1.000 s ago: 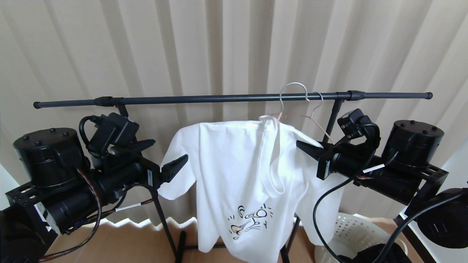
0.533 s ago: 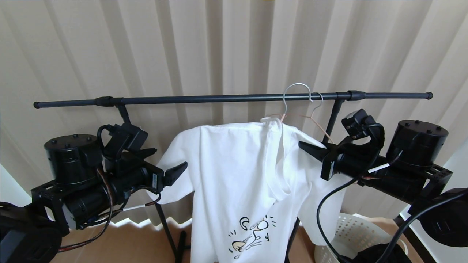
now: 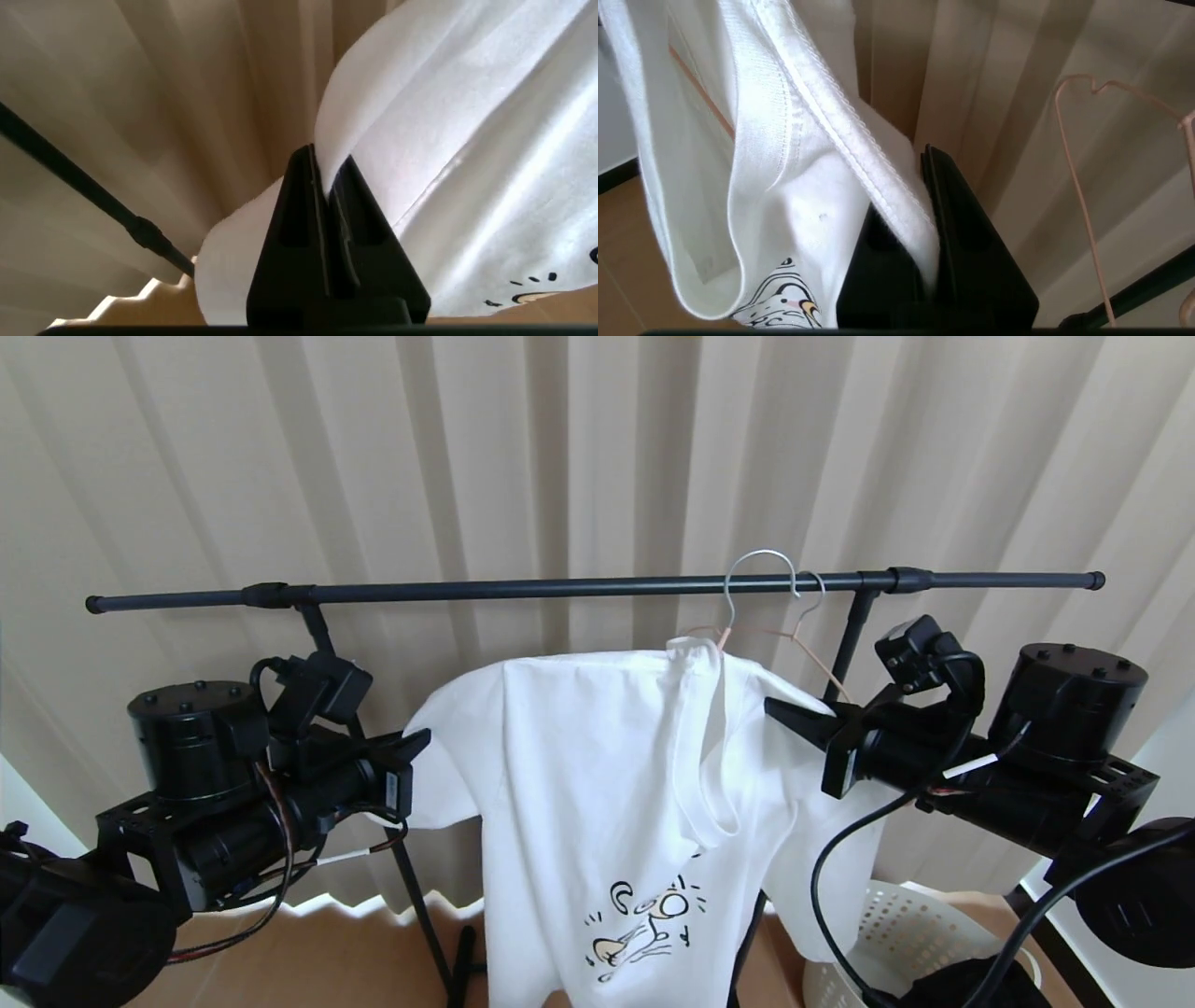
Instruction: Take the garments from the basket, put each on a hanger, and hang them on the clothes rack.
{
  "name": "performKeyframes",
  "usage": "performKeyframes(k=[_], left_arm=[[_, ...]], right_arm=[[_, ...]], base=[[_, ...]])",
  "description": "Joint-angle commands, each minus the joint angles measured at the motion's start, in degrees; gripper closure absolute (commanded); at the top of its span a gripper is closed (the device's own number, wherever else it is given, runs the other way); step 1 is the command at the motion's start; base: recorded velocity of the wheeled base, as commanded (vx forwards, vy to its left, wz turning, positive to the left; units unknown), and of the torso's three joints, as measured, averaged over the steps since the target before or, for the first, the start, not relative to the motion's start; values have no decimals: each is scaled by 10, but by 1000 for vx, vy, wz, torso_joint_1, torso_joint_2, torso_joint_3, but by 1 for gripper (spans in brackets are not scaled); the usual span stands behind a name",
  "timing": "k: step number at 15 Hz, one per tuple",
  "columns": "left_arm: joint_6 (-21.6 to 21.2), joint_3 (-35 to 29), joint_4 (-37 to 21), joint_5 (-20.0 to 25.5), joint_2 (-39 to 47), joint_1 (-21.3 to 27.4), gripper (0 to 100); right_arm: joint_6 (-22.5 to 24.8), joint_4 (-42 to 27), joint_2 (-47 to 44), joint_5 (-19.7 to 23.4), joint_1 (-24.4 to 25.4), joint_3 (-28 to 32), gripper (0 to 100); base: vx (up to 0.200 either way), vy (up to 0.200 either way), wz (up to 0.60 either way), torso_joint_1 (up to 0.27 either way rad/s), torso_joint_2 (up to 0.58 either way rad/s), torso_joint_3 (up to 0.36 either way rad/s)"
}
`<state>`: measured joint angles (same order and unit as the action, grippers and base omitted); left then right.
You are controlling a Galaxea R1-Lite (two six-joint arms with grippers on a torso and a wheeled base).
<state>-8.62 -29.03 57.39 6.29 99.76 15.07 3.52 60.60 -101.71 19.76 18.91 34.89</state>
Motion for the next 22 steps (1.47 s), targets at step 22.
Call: performKeyframes(k=[22], left_arm=[[-7,-28,1,21,37,-80,100]], right_arm=[[-4,0,0,17,-59,26,100]], base=[[0,0,0,0,0,0]])
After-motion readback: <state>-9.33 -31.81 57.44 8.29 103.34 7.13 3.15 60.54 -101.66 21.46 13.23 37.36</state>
